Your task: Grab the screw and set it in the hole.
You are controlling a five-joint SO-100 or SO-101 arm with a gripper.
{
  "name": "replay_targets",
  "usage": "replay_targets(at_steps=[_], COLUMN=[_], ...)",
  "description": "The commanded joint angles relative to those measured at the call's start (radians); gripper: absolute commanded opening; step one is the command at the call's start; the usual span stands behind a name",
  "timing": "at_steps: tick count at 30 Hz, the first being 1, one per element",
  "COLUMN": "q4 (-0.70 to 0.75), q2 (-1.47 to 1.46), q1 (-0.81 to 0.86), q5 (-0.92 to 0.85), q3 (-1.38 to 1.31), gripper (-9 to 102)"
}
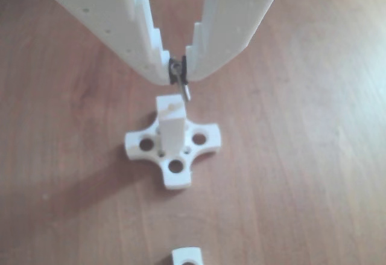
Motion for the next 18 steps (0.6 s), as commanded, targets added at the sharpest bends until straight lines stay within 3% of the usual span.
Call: replay_targets(at_steps=[1,18], q4=[0.009,0.020], q2=[0.035,0.040], q1=[-0.002,0.002], q5=[-0.002,-0.005], q3=[-0.075,-0.057], gripper=[-4,-4])
